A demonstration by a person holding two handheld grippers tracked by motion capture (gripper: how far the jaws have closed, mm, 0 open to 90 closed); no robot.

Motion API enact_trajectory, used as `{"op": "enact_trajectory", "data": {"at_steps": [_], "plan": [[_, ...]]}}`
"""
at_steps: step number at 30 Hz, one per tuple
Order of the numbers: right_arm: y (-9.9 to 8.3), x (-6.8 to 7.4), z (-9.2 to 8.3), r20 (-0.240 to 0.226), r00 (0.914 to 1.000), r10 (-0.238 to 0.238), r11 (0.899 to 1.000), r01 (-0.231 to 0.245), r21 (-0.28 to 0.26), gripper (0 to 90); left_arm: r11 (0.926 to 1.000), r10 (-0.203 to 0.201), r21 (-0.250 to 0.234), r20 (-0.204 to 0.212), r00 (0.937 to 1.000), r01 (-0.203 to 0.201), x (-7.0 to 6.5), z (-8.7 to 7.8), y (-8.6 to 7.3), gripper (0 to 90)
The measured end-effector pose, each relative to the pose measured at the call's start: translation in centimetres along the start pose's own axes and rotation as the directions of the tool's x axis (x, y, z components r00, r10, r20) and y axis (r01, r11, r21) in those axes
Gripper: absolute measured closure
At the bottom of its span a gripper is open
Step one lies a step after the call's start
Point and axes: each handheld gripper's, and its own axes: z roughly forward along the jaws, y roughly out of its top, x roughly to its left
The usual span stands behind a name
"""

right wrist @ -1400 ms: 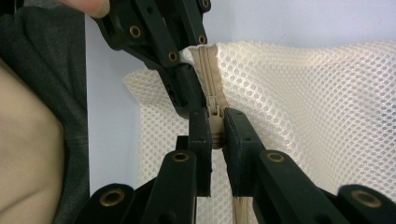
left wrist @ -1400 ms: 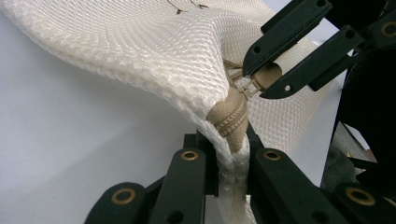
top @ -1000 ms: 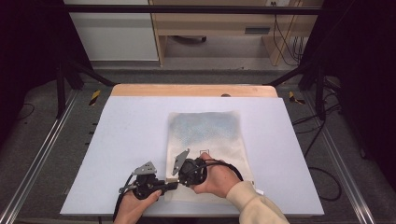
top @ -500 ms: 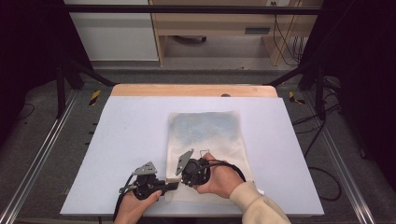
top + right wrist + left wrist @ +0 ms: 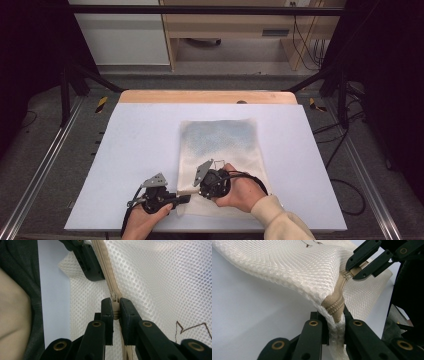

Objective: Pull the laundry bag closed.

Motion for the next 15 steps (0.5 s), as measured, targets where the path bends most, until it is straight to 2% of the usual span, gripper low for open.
{"op": "enact_trajectory", "data": {"at_steps": [5,15], "plan": [[-0.8,-0.2,-0.3,0.005,0.9997,0.022,1.000,-0.022,0.006,82.2,1.0000,-0.002,0.002,-0.001,1.0000,0.002,0.1,0.0,0.0,84.9],[-1.6,-0.4,-0.9,0.012,0.9993,0.035,0.999,-0.036,0.008,82.1,1.0000,-0.007,0.002,0.002,1.0000,0.007,0.1,0.0,-0.1,84.9]]}}
